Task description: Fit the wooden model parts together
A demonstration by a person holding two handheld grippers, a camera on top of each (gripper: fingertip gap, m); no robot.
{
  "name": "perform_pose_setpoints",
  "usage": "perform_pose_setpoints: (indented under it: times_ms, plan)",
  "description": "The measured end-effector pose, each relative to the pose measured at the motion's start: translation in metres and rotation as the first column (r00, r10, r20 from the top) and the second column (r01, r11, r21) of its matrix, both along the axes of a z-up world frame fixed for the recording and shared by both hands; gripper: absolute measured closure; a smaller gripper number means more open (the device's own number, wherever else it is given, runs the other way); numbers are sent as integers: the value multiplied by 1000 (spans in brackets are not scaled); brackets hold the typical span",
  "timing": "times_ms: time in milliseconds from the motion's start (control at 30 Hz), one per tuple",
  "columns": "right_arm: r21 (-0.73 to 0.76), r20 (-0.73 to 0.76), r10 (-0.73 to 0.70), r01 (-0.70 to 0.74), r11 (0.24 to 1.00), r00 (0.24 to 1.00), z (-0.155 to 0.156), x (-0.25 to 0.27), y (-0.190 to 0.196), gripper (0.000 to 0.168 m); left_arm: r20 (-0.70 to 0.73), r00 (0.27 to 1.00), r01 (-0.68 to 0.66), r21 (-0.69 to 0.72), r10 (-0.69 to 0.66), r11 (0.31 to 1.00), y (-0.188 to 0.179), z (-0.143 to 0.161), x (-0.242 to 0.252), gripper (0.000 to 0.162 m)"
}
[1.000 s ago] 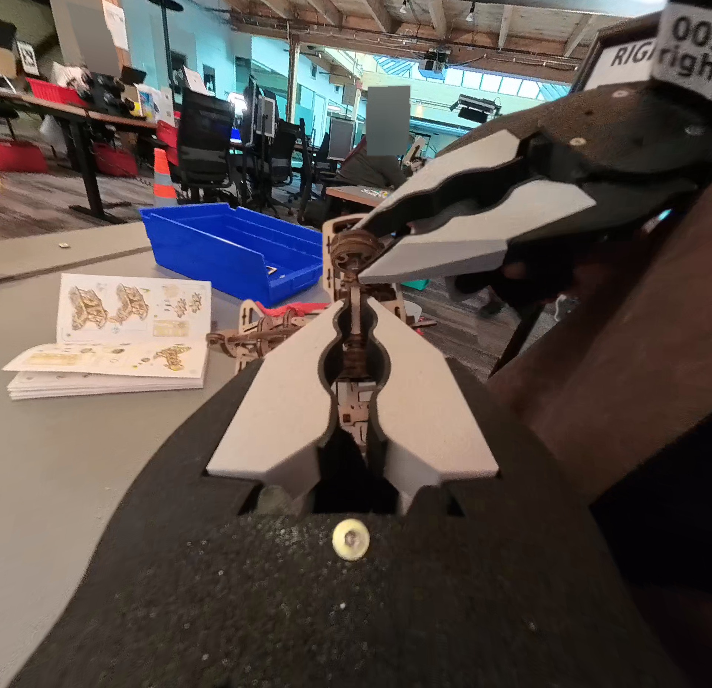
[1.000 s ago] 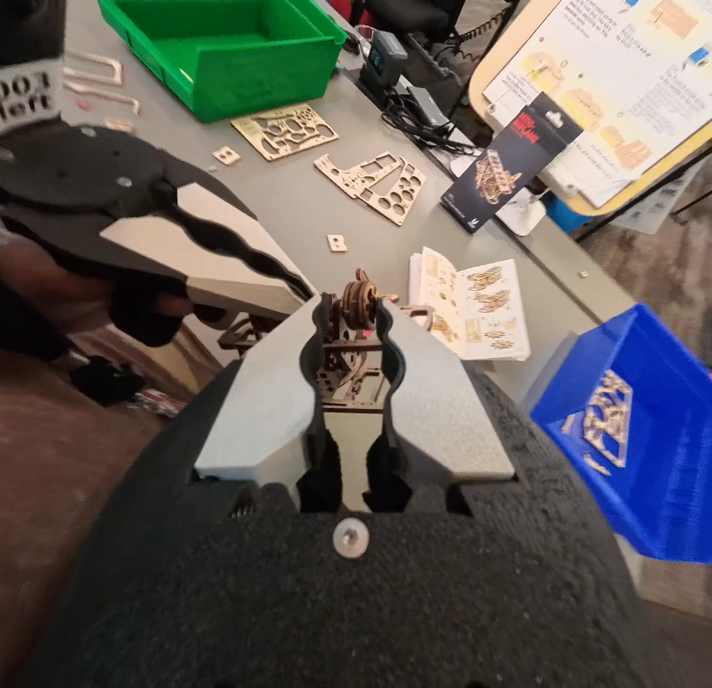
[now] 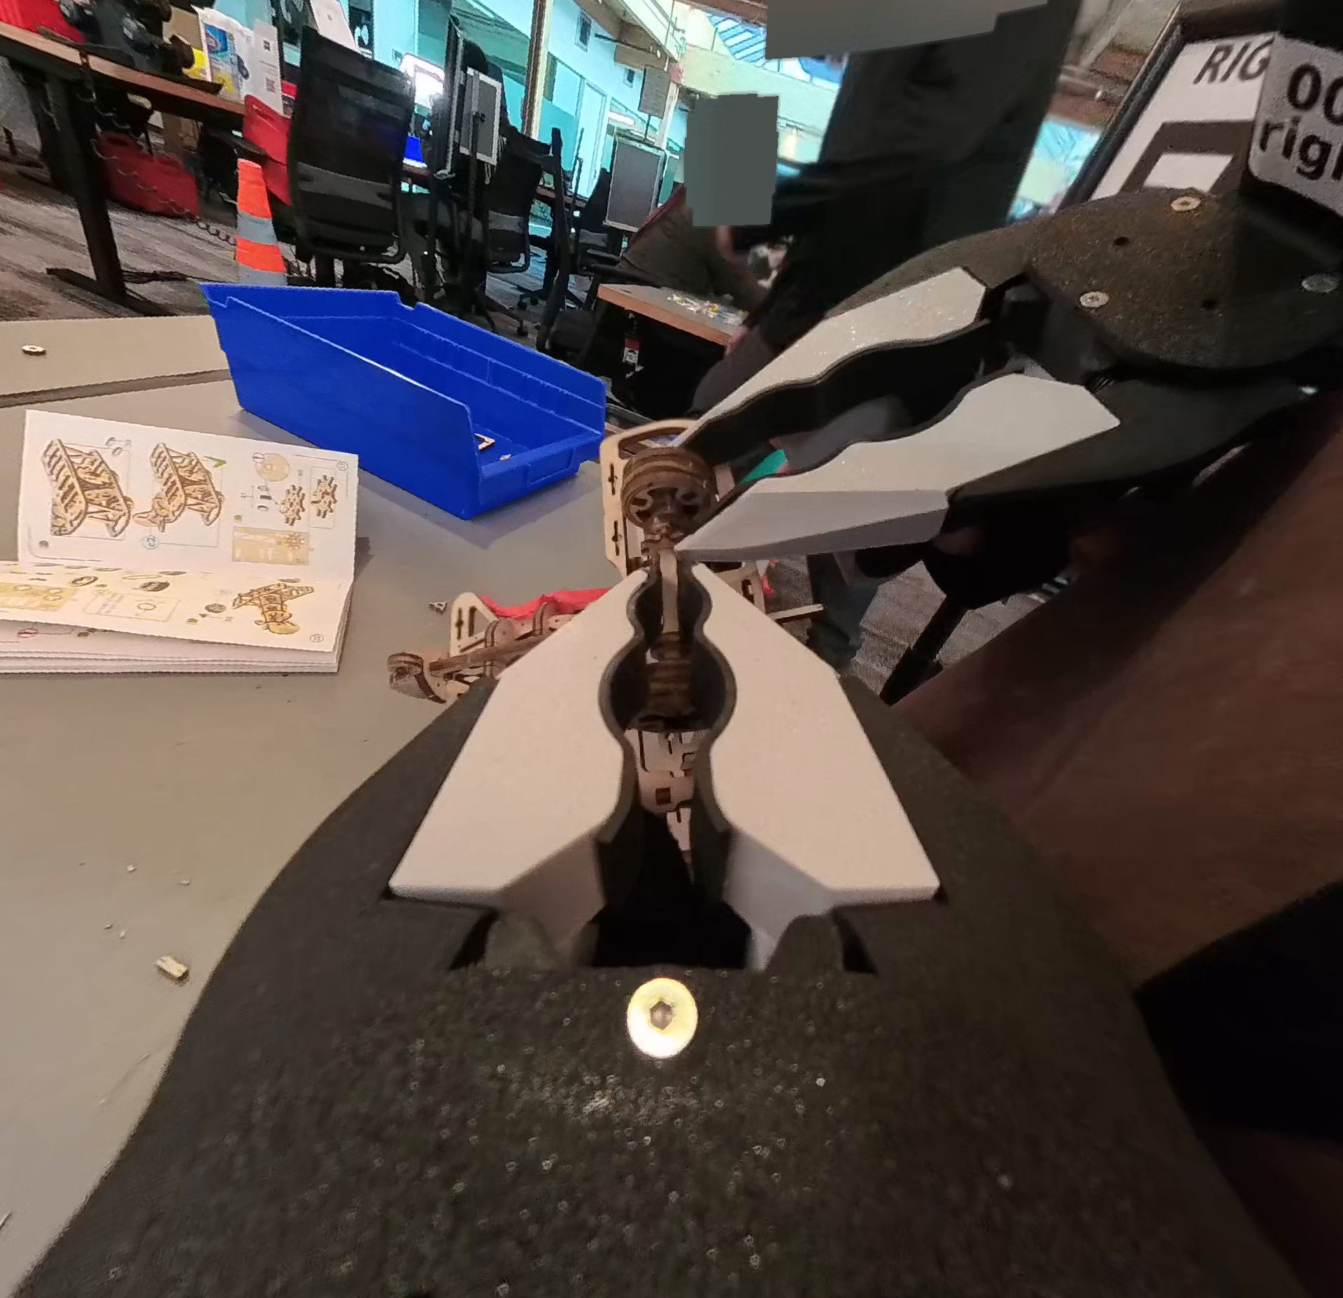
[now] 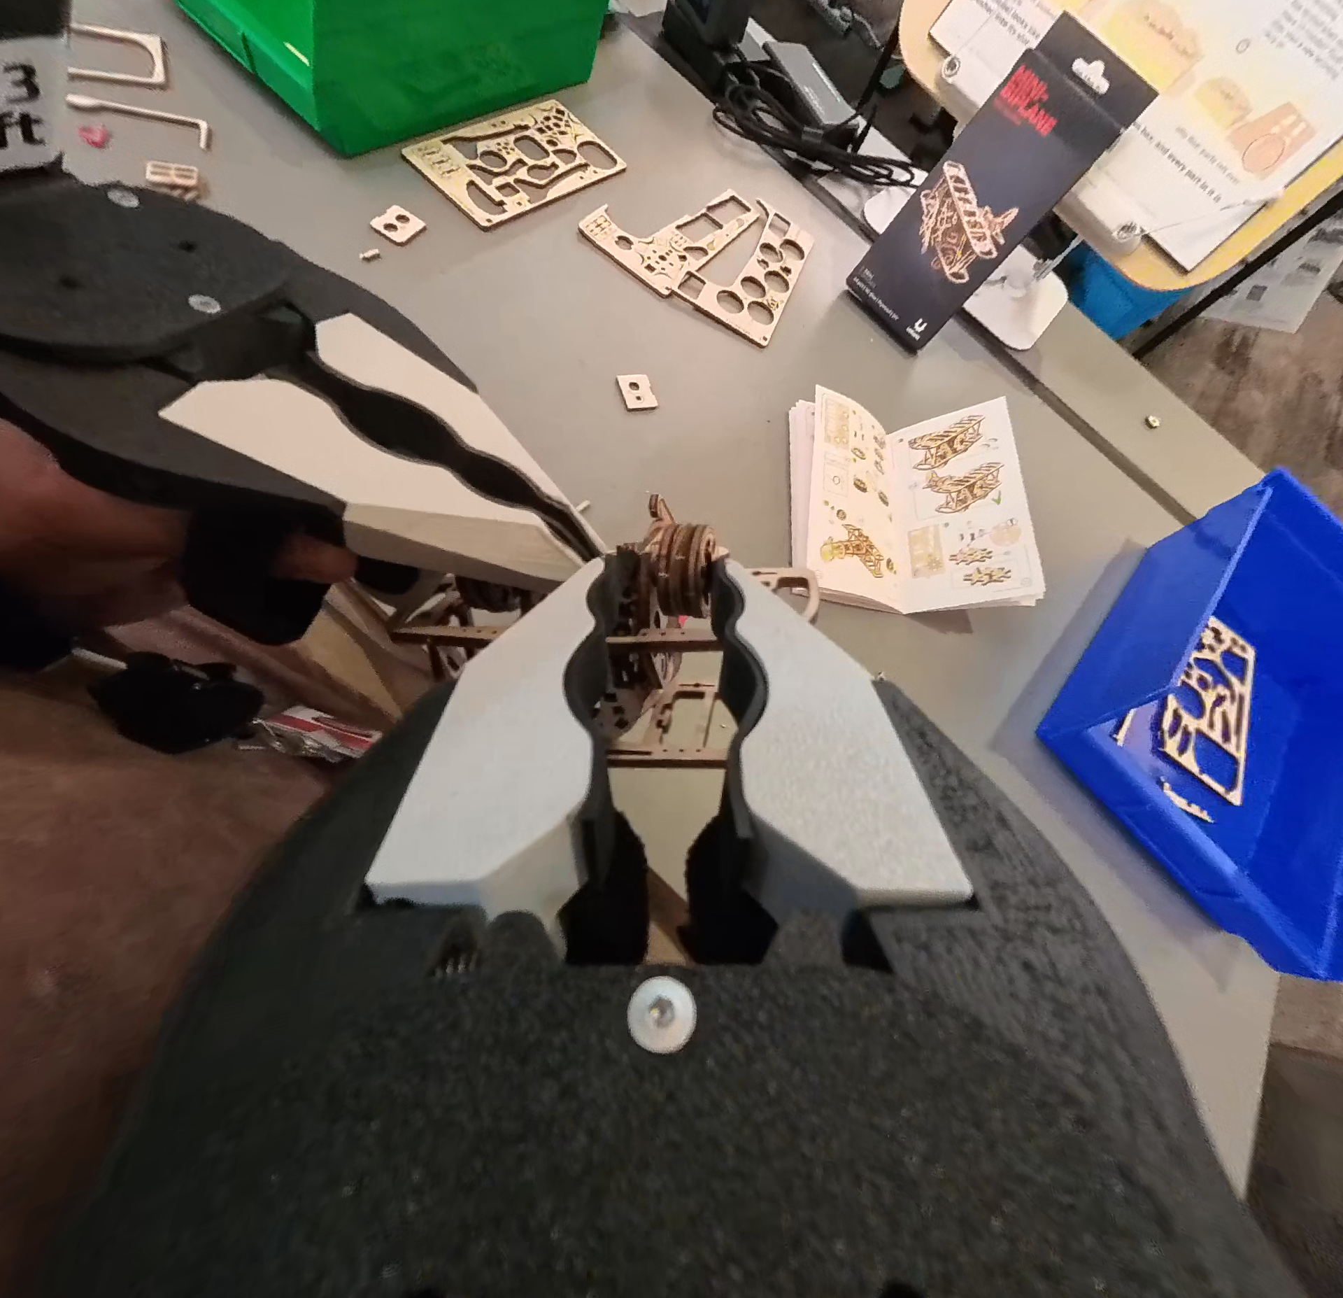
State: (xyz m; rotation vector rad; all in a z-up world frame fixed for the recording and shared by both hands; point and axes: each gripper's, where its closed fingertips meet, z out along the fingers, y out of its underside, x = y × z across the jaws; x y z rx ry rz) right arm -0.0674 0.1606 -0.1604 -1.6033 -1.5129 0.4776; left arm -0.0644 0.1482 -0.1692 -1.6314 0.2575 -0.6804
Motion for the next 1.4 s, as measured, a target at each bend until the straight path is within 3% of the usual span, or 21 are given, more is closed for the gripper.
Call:
perform_pose_setpoints:
  times_ms: [367,633,1400]
  plan:
    - [83,-8,50,-50,995,999,5,-6,3,143,0,1000,-1,6,1,1000,2,2,0,161]
    - [1,-35,38,-38,999,999,1,-6,3,143,24,1000,2,-23,-1,1000,3,-1,-3,161]
    - [-42,-131,-3,-2,999,991,-12,-8,13,140,12,999,-28,-65,29,997,10,-14,-6,161]
